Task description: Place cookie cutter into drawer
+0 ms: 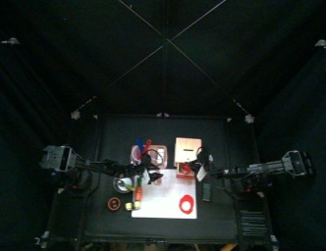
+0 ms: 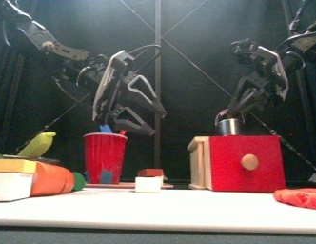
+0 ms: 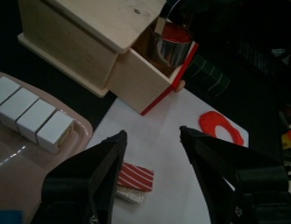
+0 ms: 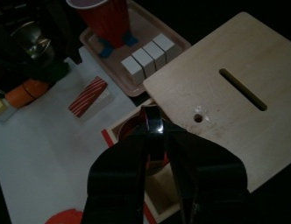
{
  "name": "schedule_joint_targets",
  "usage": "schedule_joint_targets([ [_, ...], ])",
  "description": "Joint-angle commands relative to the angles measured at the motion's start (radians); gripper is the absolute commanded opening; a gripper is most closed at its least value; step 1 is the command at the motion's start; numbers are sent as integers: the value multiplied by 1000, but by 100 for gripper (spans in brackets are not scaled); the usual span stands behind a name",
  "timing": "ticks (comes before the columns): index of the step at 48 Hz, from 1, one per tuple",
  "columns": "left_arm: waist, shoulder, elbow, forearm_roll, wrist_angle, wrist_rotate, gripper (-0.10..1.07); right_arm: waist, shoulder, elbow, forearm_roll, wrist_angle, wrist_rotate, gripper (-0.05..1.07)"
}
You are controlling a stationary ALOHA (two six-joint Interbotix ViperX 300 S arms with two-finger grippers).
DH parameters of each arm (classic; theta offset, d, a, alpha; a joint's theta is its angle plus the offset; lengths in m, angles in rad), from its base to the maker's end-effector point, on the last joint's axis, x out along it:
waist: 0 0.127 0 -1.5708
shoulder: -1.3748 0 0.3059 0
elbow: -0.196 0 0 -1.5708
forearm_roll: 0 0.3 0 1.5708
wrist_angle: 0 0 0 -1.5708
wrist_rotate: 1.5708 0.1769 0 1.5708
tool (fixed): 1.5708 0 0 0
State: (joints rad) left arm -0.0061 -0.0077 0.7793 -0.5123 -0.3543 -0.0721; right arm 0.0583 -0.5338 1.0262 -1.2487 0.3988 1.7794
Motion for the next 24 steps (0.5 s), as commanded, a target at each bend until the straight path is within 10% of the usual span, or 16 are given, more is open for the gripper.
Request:
schedule_joint_targets([
  [1, 5, -6, -9, 2, -9, 0, 88, -3, -29, -25, -5, -2, -2, 59],
  [24, 5, -6, -5, 2, -9, -2, 88, -3, -15, 12, -6, 9, -2, 59],
])
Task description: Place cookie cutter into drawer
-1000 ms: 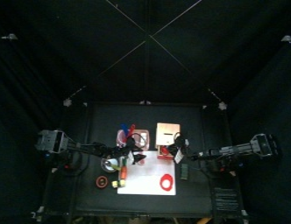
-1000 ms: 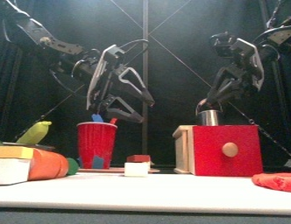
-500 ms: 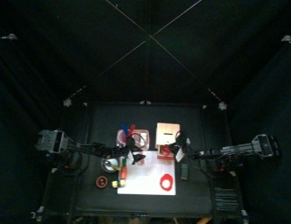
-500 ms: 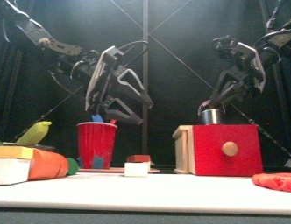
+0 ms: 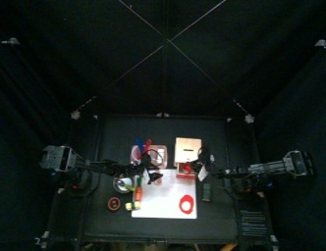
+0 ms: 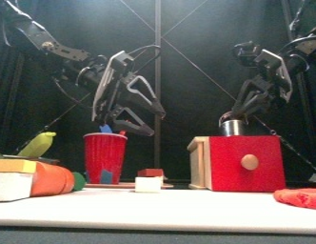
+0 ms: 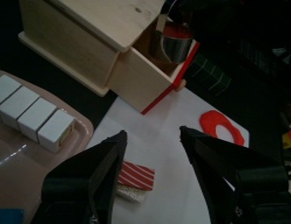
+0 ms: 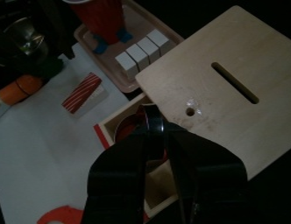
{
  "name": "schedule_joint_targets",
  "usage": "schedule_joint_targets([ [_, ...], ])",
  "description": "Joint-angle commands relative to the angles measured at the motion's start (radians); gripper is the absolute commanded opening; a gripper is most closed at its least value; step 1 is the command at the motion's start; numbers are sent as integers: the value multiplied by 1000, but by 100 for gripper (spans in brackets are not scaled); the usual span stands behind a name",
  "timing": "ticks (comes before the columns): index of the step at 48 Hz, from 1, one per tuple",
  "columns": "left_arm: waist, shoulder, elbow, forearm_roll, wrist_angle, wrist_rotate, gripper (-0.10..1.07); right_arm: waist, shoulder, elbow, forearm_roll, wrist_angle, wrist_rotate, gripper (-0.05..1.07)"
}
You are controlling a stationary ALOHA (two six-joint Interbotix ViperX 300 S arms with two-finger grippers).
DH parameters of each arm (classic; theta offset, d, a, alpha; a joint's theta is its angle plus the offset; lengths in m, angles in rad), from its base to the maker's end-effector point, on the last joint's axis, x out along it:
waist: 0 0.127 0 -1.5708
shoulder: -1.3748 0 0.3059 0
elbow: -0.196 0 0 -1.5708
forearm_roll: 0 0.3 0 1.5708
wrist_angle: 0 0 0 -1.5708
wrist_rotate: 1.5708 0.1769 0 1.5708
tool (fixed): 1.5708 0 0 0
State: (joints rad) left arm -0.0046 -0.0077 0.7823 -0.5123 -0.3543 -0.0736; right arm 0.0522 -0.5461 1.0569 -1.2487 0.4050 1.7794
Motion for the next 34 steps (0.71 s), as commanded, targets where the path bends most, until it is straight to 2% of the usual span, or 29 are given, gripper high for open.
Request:
schedule_joint_targets([
  [1, 3, -6, -8, 0, -9, 0, 88, 3, -3, -18, -8, 6, -2, 59],
  [19, 3, -6, -6, 0, -9, -2, 88, 3, -6, -20, -40, 35, -2, 59],
  [34, 3, -6, -2, -2, -9, -5, 88, 9, 31, -15, -35, 26, 0, 59],
])
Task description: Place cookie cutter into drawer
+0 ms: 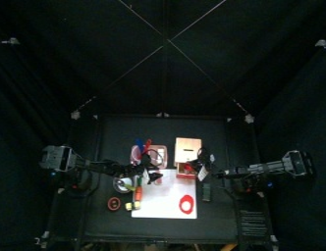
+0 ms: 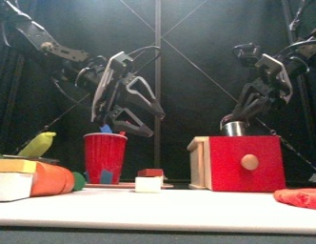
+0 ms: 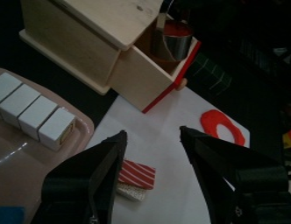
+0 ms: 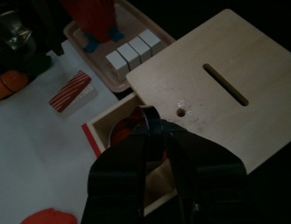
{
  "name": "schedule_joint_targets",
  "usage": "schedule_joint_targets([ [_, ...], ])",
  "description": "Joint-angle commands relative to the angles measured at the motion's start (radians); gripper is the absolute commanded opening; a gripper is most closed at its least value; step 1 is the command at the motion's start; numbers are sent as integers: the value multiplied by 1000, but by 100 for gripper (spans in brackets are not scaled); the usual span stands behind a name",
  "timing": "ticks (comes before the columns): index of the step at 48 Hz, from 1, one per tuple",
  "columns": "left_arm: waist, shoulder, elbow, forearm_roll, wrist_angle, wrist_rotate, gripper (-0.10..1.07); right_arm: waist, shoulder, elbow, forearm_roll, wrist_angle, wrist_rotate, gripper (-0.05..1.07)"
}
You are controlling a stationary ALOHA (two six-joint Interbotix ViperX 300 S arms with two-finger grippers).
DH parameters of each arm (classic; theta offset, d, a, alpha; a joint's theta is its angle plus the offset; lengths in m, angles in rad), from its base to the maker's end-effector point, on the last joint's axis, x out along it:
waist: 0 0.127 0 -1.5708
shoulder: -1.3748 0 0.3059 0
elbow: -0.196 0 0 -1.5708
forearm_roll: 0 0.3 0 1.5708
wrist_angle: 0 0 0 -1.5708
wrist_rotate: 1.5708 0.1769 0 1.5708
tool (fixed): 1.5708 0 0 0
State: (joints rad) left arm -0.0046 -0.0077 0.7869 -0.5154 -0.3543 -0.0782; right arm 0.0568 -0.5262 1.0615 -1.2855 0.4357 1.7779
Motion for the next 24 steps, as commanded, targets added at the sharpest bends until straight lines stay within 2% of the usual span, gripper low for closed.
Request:
schedule_joint_targets([
  [1, 3, -5, -6, 2, -9, 0, 88, 5, 14, -20, 2, -5, 2, 59],
  [24, 3, -3, -6, 2, -9, -2, 88, 25, 57, -15, 40, -11, 2, 59],
])
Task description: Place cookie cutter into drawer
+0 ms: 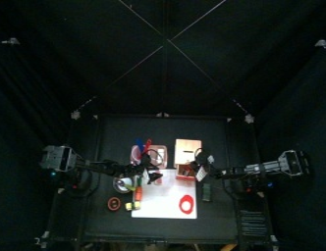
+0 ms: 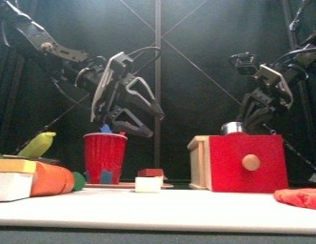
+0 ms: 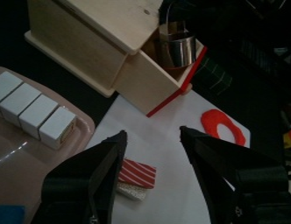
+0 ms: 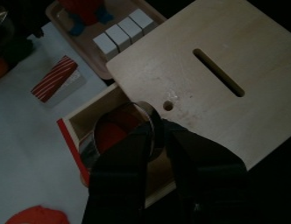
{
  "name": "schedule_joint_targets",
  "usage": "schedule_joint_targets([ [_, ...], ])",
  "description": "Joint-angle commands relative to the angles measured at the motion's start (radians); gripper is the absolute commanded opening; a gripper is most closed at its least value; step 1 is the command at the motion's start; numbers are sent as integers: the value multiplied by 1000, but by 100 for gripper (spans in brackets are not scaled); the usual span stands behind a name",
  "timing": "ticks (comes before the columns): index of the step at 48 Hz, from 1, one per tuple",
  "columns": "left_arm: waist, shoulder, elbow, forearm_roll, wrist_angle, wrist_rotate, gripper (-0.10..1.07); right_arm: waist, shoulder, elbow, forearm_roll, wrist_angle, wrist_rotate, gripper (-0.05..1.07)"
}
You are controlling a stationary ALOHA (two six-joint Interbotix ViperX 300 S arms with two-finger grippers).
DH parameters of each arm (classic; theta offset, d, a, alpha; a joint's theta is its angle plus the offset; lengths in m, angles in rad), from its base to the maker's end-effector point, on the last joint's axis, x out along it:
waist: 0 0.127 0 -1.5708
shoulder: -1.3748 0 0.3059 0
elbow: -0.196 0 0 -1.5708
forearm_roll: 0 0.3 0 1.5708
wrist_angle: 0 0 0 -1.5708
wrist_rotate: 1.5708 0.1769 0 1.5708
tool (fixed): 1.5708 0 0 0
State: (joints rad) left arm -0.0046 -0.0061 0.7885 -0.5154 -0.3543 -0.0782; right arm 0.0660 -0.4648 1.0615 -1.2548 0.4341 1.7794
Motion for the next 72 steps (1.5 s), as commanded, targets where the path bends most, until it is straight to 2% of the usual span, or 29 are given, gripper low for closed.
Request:
schedule_joint_targets([
  [1, 3, -5, -6, 2, -9, -2, 88, 17, -5, -15, 12, -8, -2, 59],
  [30, 5, -2, -5, 2, -9, 0, 88, 14, -60, -52, -60, 21, -2, 59],
  [46, 5, -2, -5, 2, -9, 0, 88, 51, -52, -18, -17, -49, 0, 59],
  [72, 9, -2, -8, 2, -14, 2, 88, 72, -49, 6, -15, -61, -2, 66],
])
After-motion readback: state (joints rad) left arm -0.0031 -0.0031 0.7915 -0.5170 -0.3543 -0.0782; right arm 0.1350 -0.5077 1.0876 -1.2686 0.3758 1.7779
